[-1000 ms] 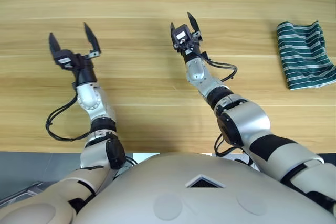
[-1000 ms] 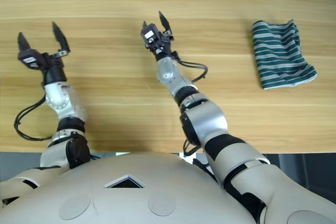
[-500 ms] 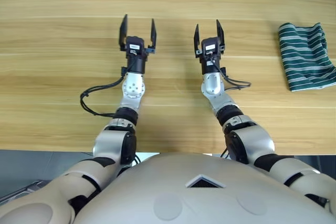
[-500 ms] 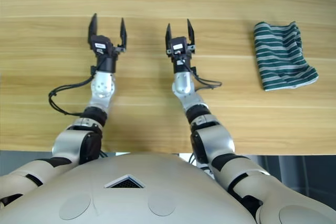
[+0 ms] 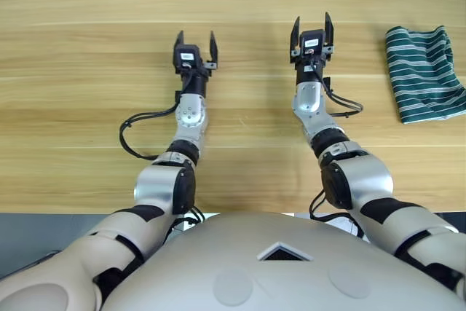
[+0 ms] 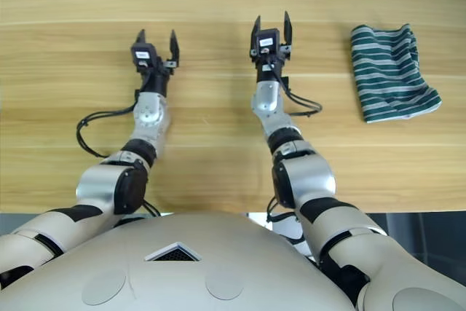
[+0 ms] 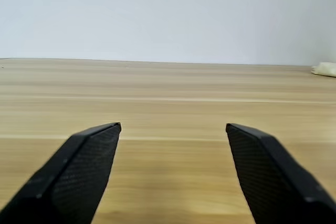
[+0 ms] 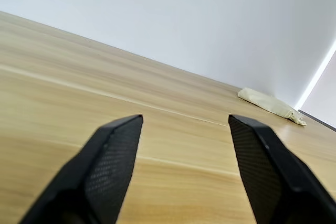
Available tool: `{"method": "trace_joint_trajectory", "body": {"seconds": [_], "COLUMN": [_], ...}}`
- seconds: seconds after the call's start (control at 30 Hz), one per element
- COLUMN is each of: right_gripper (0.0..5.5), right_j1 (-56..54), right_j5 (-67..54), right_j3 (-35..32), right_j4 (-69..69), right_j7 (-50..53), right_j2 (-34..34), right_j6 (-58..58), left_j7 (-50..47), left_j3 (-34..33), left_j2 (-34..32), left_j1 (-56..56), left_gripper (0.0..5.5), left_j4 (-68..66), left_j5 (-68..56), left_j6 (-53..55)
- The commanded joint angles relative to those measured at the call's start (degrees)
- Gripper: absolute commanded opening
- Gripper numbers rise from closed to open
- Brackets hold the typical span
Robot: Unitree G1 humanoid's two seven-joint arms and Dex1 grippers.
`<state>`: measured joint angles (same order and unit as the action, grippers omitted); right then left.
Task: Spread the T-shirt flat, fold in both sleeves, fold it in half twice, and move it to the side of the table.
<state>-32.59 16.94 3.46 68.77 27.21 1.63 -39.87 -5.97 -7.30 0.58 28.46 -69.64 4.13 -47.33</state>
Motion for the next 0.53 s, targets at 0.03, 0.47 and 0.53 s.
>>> {"method": "trace_joint_trajectory", "body": {"seconds": [0.03, 0.47, 0.53], "right_gripper": [3.02, 3.02, 3.02], "right_j1": [-2.16, -2.17, -2.58], "right_j5": [0.46, -1.12, -3.78], "right_j3": [0.34, -0.53, -2.41], "right_j4": [1.32, 1.6, 2.94], "right_j7": [0.77, -0.22, -5.12], "right_j2": [0.87, 2.54, 3.67], "right_j6": [0.84, -0.12, 0.79], "left_j7": [1.08, -4.14, -7.5], "left_j3": [-0.87, -2.16, -2.73], "left_j2": [-1.34, -4.31, -7.04], "left_j1": [2.08, 1.25, 0.88], "left_gripper": [3.92, 4.25, 4.25], "left_j4": [-1.64, -1.8, -2.34], "left_j5": [-1.16, -1.41, -0.8], "left_j6": [1.57, 0.02, 0.74]}}
